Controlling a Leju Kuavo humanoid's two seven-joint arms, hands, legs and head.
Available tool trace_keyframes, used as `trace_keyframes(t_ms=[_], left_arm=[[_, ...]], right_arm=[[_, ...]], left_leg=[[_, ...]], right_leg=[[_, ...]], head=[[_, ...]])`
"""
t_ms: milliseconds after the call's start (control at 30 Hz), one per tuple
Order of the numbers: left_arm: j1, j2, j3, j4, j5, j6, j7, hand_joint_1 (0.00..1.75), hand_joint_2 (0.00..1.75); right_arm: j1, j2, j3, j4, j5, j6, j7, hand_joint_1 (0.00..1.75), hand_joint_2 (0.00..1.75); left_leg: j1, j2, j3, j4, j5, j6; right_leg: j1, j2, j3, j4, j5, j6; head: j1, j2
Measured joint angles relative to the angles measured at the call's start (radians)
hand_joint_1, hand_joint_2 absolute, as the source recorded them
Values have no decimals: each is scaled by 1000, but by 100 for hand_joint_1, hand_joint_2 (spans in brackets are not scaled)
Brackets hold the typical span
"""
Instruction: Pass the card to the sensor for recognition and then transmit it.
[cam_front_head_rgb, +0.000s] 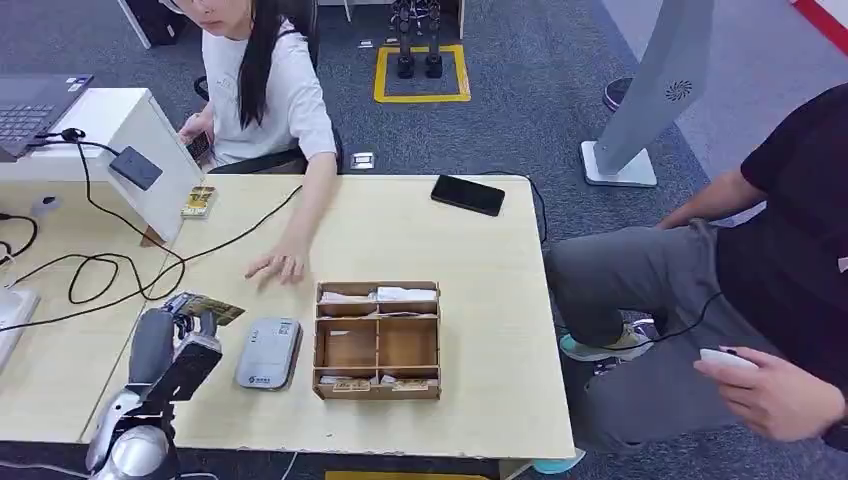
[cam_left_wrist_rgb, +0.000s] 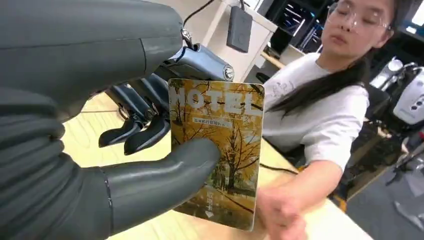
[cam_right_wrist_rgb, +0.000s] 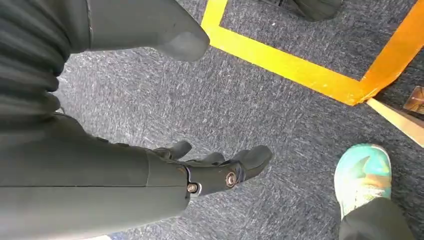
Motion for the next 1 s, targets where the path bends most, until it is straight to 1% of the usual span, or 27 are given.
trace_keyframes(t_ms=[67, 200, 300, 433, 567, 733, 1000], left_arm=[[1, 9, 0, 3, -10, -13, 9, 175, 175], [2, 19, -2, 11, -14, -20, 10, 175, 175], [2, 28, -5, 15, -32, -42, 21, 175, 175], [5, 47, -27, 29, -125, -43, 31, 175, 175], [5, 63, -78, 52, -222, -42, 49, 175, 175], [5, 71, -111, 73, -238, -43, 51, 175, 175], [1, 72, -132, 90, -240, -45, 53, 175, 175]], right_arm=[[-1, 0, -2, 0, 0, 0, 0, 0, 175], [-3, 0, -6, 0, 0, 0, 0, 0, 175], [-4, 0, -10, 0, 5, 0, 1, 0, 175], [-4, 0, -12, 0, 14, 5, 8, 0, 175], [-7, 0, -12, -1, 21, 10, 11, 0, 175], [-11, 0, -12, -2, 24, 17, 15, 0, 175], [-13, 0, -12, -2, 27, 16, 15, 0, 175]], left_leg=[[0, 0, 0, 0, 0, 0], [0, 0, 0, 0, 0, 0], [0, 0, 0, 0, 0, 0], [0, 0, 0, 0, 0, 0], [0, 0, 0, 0, 0, 0], [0, 0, 0, 0, 0, 0], [0, 0, 0, 0, 0, 0]], right_leg=[[0, 0, 0, 0, 0, 0], [0, 0, 0, 0, 0, -1], [0, 0, 0, 0, 0, -1], [1, 0, 0, 0, 0, -1], [0, 0, 0, 0, 0, -1], [0, 0, 0, 0, 0, -1], [0, 0, 0, 0, 0, -1]], head=[[0, 0], [0, 0], [0, 0], [0, 0], [0, 0], [0, 0], [0, 0]])
